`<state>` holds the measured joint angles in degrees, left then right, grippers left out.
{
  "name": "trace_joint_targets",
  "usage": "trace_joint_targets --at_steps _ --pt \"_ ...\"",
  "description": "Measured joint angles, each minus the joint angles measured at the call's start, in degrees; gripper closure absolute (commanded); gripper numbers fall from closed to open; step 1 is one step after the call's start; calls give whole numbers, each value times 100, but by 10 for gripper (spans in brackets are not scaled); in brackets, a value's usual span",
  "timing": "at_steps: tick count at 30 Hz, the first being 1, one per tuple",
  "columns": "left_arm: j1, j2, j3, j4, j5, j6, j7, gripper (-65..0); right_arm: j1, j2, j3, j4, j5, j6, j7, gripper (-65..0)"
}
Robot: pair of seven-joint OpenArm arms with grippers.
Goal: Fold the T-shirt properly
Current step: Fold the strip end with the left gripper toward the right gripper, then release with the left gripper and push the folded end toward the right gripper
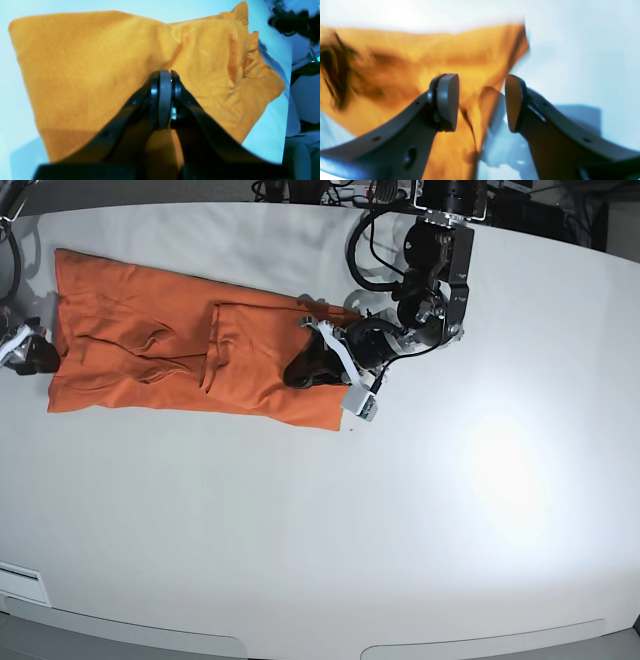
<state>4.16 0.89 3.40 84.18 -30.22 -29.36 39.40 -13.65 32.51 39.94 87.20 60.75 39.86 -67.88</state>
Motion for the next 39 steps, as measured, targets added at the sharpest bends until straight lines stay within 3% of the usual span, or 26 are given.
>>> trace_joint_targets --at_steps 6,13,21,26,29,39 --pt "-2 -111 2 0 -79 -2 -22 0 -538 -4 227 -28 291 -13 81 -322" --pt "11 -144 -9 111 -136 74 92 0 -472 -2 227 -1132 887 -15 138 -322" --pt "11 -166 -9 129 -197 87 138 0 -450 2 131 -1609 1834 -11 -485 -322" --pt "11 -168 -9 129 -236 87 177 0 -426 -101 -470 -1600 2026 28 -378 -322" --pt "9 -168 -9 129 -234 87 179 0 -400 -195 -807 -1591 2100 70 -20 -322" --pt "7 -168 -9 129 -243 87 216 0 -79 -450 -894 -1591 2026 66 -26 -314"
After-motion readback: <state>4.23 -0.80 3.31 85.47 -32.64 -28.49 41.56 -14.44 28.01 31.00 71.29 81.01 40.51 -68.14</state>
